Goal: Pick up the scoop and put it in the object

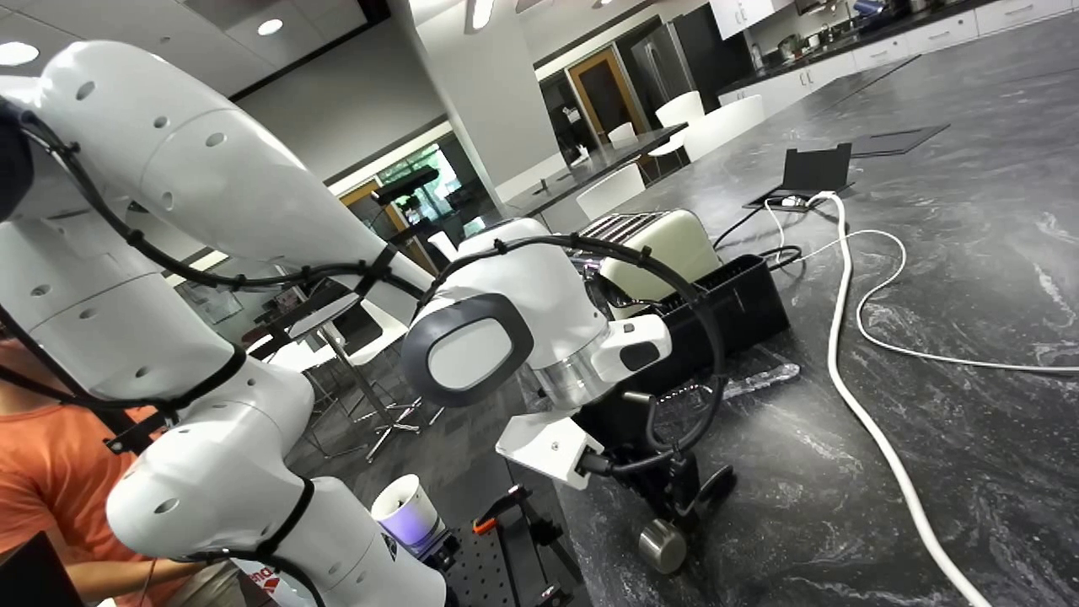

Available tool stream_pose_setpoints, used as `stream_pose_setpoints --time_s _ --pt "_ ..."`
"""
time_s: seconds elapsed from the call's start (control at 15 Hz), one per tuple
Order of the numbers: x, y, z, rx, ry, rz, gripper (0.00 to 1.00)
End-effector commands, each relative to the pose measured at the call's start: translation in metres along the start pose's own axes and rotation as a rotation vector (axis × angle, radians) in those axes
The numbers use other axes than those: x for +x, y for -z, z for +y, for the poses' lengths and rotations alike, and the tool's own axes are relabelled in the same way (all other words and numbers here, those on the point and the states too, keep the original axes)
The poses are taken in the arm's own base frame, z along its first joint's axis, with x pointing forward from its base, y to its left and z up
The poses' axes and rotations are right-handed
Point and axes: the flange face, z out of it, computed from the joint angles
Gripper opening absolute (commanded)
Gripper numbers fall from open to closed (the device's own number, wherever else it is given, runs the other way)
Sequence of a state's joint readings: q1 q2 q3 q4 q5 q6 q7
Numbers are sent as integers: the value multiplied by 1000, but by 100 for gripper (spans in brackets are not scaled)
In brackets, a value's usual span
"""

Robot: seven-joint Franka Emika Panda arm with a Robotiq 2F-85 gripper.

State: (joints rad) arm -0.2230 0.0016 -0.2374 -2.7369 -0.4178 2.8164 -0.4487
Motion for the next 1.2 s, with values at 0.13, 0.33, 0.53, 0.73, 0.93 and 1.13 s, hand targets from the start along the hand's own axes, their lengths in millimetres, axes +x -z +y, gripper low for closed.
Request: stream_pose_setpoints --time_s 0.13,0.33,0.53,0.73,0.93,1.13 --pt "10 1 3 -4 14 20 0" --pt "7 24 3 -24 23 -3 0" --pt "7 68 10 -99 75 -26 0" --pt "16 125 13 -203 165 -44 0" --pt "36 185 5 -306 267 -43 0" --pt "64 226 -13 -402 401 -25 0"
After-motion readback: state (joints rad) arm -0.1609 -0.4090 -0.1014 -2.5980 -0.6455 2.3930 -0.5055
